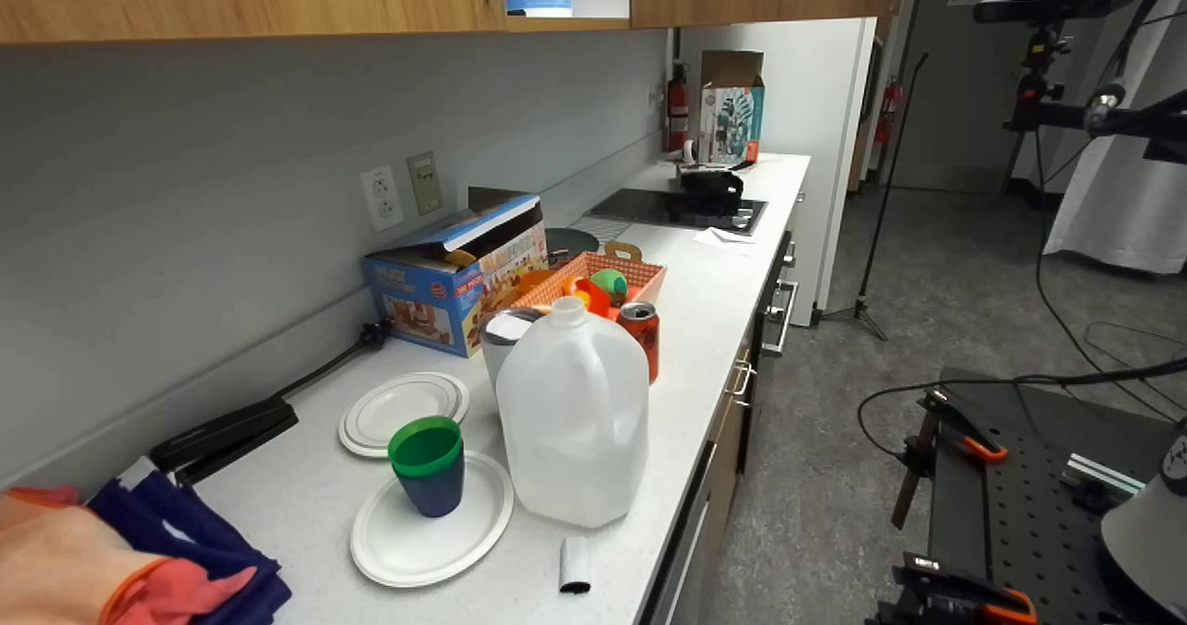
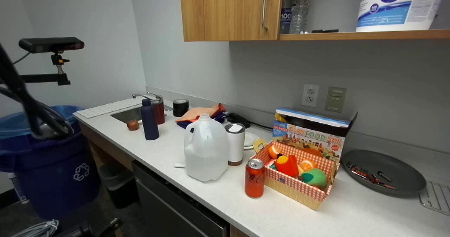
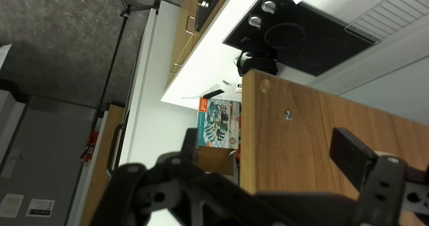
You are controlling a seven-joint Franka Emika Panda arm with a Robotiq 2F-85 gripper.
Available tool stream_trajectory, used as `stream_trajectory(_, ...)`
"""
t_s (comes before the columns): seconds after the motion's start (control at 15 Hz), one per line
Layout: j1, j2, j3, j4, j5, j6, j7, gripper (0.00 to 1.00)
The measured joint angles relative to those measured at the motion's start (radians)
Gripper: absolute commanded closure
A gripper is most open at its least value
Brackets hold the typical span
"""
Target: Close the overhead cabinet door
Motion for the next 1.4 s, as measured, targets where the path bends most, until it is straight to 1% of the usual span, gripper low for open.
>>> stream_trajectory(0.47,-0.033,0.088,-0.001,0.057,0.012,0.157,0.061,0.0)
stream_trajectory(0.67,-0.03,0.114,-0.003,0.079,0.07,0.174,0.045,0.0)
stream_trajectory(0.87,-0.02,0.115,-0.004,0.089,0.13,0.176,0.007,0.0)
stream_trajectory(1.07,0.023,0.106,-0.027,0.096,0.227,0.176,-0.078,0.0)
stream_trajectory(1.4,0.134,0.07,-0.113,0.1,0.394,0.155,-0.248,0.0)
